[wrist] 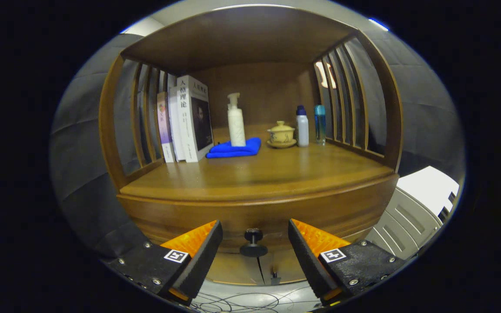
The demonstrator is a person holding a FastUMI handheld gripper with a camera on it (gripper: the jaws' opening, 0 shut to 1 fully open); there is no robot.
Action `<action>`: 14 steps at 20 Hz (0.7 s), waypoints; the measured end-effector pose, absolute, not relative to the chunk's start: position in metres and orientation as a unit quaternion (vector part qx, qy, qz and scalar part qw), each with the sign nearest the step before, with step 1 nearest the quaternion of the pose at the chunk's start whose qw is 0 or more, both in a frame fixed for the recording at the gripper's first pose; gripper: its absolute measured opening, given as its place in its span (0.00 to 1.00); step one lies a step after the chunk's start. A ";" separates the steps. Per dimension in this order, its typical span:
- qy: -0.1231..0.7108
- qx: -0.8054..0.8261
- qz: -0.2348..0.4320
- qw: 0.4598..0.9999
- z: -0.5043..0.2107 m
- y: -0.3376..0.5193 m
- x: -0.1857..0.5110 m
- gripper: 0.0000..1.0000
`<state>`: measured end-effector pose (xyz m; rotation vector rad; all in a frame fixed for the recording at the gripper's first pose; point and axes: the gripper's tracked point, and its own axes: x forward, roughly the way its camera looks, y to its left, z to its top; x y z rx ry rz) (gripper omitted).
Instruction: Pull open the drawer, take out the items inside it, and place them on the countertop above the cabinet.
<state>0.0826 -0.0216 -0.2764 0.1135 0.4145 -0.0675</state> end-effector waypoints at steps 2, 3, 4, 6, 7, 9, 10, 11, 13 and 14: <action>0.206 0.071 -0.035 0.975 -0.287 -0.021 0.086 0.95; 0.206 0.071 -0.035 0.975 -0.291 -0.022 0.089 0.94; 0.207 0.071 -0.030 0.975 -0.296 -0.020 0.091 0.94; 0.212 0.072 -0.021 0.974 -0.307 -0.016 0.096 0.92; 0.219 0.067 -0.022 0.973 -0.315 -0.016 0.097 0.92; 0.229 0.055 -0.025 0.972 -0.326 -0.015 0.097 0.89; 0.226 0.051 -0.022 0.973 -0.329 -0.011 0.098 0.89; 0.220 0.050 -0.020 0.974 -0.327 -0.008 0.099 0.85; 0.208 0.047 -0.021 0.977 -0.328 -0.005 0.099 0.78; 0.202 0.046 -0.027 0.978 -0.329 -0.006 0.099 0.75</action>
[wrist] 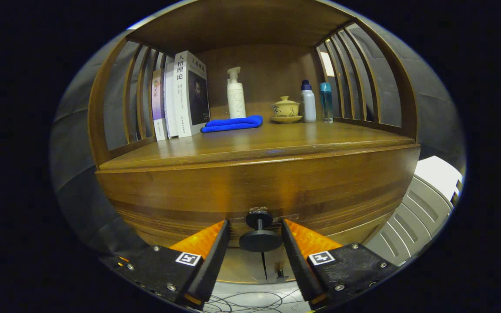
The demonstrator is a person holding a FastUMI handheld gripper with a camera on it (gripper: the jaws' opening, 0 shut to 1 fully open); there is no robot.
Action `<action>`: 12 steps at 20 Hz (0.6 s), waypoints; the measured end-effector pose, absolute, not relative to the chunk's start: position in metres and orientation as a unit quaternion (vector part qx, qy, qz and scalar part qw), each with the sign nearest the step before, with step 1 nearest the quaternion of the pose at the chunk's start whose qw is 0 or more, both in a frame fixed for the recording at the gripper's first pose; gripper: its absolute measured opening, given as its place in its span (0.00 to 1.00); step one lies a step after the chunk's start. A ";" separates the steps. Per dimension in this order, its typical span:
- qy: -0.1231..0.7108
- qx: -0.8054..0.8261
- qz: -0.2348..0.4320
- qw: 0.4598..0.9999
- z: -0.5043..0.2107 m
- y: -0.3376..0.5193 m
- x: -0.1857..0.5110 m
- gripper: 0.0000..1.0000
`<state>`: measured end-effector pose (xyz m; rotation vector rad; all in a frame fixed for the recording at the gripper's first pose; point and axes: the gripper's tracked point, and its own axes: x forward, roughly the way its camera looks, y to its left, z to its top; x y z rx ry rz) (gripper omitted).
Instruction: Pull open the drawer, take out the items inside it, and place them on the countertop above the cabinet.
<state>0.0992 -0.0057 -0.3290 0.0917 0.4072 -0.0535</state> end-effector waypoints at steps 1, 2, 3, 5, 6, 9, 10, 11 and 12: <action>0.196 0.042 -0.031 0.979 -0.329 -0.008 0.100 0.70; 0.192 0.039 -0.032 0.980 -0.329 -0.007 0.099 0.65; 0.188 0.035 -0.033 0.981 -0.329 -0.007 0.098 0.63; 0.176 0.030 -0.034 0.983 -0.328 -0.009 0.098 0.59; 0.171 0.028 -0.036 0.984 -0.330 -0.011 0.099 0.57; 0.163 0.035 -0.036 0.985 -0.331 -0.012 0.098 0.42; 0.159 0.034 -0.034 0.986 -0.331 -0.011 0.098 0.40; 0.151 0.034 -0.034 0.987 -0.330 -0.012 0.099 0.37; 0.142 0.034 -0.032 0.989 -0.330 -0.012 0.099 0.35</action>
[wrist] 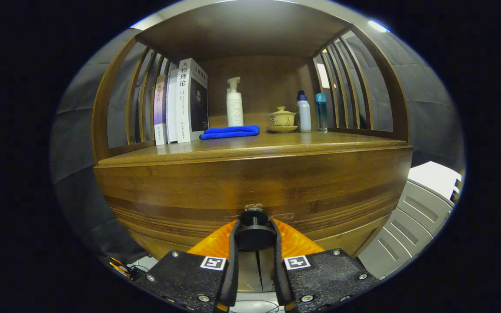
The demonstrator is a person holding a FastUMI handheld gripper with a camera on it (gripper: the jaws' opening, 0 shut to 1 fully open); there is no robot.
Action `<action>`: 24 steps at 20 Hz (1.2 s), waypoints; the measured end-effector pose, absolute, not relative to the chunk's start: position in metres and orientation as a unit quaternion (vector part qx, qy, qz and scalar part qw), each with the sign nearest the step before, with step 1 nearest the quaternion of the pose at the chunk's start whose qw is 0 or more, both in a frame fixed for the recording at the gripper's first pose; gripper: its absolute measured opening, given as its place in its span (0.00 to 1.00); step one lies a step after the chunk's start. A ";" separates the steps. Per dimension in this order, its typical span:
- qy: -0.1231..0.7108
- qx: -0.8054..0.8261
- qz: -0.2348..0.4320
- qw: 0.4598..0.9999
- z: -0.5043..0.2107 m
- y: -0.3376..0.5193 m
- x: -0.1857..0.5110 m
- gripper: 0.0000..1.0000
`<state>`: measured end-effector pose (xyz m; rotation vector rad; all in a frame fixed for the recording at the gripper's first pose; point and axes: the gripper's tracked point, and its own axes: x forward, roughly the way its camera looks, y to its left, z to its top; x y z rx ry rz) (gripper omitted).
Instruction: Pull open the drawer, take out the items inside it, and place them on the countertop above the cabinet.
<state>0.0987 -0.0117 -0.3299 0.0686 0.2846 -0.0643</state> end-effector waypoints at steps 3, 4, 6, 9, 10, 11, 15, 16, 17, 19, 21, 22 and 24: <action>0.136 0.031 -0.034 0.990 -0.331 -0.013 0.098 0.29; 0.137 0.027 -0.036 0.990 -0.331 -0.012 0.098 0.29; 0.138 0.027 -0.040 0.989 -0.331 -0.013 0.098 0.29; 0.143 0.032 -0.042 0.988 -0.331 -0.013 0.098 0.29; 0.144 0.031 -0.041 0.988 -0.331 -0.013 0.098 0.29; 0.146 0.030 -0.041 0.988 -0.331 -0.013 0.097 0.29; 0.148 0.032 -0.044 0.987 -0.330 -0.012 0.088 0.29; 0.149 0.033 -0.044 0.987 -0.330 -0.012 0.084 0.29; 0.150 0.034 -0.045 0.987 -0.330 -0.012 0.081 0.29; 0.151 0.034 -0.046 0.987 -0.329 -0.012 0.074 0.29; 0.151 0.028 -0.047 0.987 -0.328 -0.012 0.065 0.29; 0.150 0.024 -0.048 0.987 -0.328 -0.012 0.061 0.29; 0.150 0.016 -0.049 0.987 -0.327 -0.012 0.053 0.29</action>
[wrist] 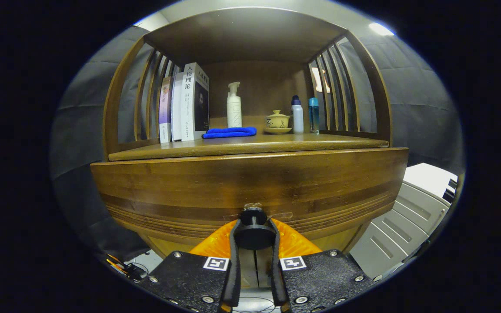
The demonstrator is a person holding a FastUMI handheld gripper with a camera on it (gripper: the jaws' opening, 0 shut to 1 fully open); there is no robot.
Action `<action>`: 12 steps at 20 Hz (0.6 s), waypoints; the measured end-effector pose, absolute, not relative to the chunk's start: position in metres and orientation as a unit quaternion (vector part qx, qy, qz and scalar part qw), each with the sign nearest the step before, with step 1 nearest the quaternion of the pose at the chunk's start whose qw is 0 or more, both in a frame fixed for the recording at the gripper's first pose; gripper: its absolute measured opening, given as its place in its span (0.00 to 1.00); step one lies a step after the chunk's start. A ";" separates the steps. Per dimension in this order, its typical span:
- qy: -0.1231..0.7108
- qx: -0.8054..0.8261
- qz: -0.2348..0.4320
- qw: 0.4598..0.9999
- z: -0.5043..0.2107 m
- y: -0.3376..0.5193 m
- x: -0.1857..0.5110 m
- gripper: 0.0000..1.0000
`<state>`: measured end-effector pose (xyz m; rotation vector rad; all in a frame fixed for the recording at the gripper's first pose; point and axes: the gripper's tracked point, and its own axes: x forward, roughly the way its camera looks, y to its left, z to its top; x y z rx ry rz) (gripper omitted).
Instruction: Pull open the drawer, take out the items inside it, and place them on the countertop above the cabinet.
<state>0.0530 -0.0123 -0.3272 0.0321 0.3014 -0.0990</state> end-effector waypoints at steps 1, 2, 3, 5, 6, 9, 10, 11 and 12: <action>0.152 0.014 -0.050 0.987 -0.327 -0.013 0.049 0.30; 0.154 0.015 -0.050 0.987 -0.327 -0.013 0.045 0.30; 0.156 0.018 -0.050 0.986 -0.326 -0.012 0.041 0.30; 0.158 0.024 -0.049 0.986 -0.325 -0.012 0.035 0.29; 0.158 0.026 -0.048 0.986 -0.325 -0.012 0.031 0.30; 0.159 0.027 -0.045 0.986 -0.324 -0.012 0.022 0.30; 0.161 0.027 -0.045 0.986 -0.324 -0.012 0.018 0.30; 0.162 0.029 -0.046 0.985 -0.323 -0.012 0.015 0.30; 0.163 0.033 -0.046 0.985 -0.323 -0.011 0.012 0.30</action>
